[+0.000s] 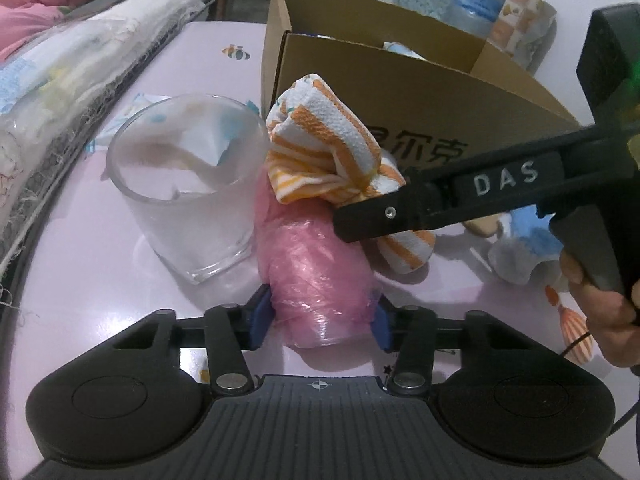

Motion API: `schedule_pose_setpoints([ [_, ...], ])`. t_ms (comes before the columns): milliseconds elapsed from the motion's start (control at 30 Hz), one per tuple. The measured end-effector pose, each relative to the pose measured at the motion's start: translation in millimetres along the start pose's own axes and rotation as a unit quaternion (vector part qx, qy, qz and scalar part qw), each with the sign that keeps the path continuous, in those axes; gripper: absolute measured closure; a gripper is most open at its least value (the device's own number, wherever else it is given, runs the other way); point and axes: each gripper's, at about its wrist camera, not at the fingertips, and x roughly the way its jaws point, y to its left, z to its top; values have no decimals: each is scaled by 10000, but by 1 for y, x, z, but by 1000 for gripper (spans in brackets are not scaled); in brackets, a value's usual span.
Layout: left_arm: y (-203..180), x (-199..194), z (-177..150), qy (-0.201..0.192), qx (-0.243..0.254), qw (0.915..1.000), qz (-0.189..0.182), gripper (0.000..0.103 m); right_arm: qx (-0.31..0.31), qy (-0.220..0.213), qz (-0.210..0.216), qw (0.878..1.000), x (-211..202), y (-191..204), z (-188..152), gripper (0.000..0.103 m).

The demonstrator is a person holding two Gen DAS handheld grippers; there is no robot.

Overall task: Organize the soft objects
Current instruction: 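Grasp the pink plastic bag with the left gripper while the right grasps the orange-striped towel roll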

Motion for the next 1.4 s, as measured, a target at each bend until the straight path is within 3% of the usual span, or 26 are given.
schedule_pose_setpoints([
  [167, -1, -5, -3, 1, 15, 10000, 66, 61, 389, 193, 199, 9989, -6, -9, -7, 54],
  [300, 2, -15, -10, 153, -44, 9998, -105, 62, 799, 377, 384, 9954, -18, -15, -20, 55],
  [500, 4, -31, -30, 431, 23, 9987, -282, 62, 1679, 794, 663, 9804, -34, -34, -49, 55],
  [633, 8, -33, -32, 496, 76, 9981, -357, 57, 1924, 1059, 707, 9730, -29, -37, -59, 55],
  [733, 10, -35, -29, 556, 163, 9977, -362, 36, 1952, 1096, 736, 9718, -26, -36, -58, 54],
  [933, 13, -54, -21, 302, 182, 9988, -328, 25, 1770, 1029, 630, 9768, -30, -33, -53, 43],
  [1200, 16, -27, 5, 610, -169, 9962, -593, 25, 1653, 985, 517, 9800, -30, -35, -44, 40],
  [1400, 15, -9, 9, 911, -133, 9939, -612, 25, 1287, 874, 248, 9875, -44, -29, -38, 33],
])
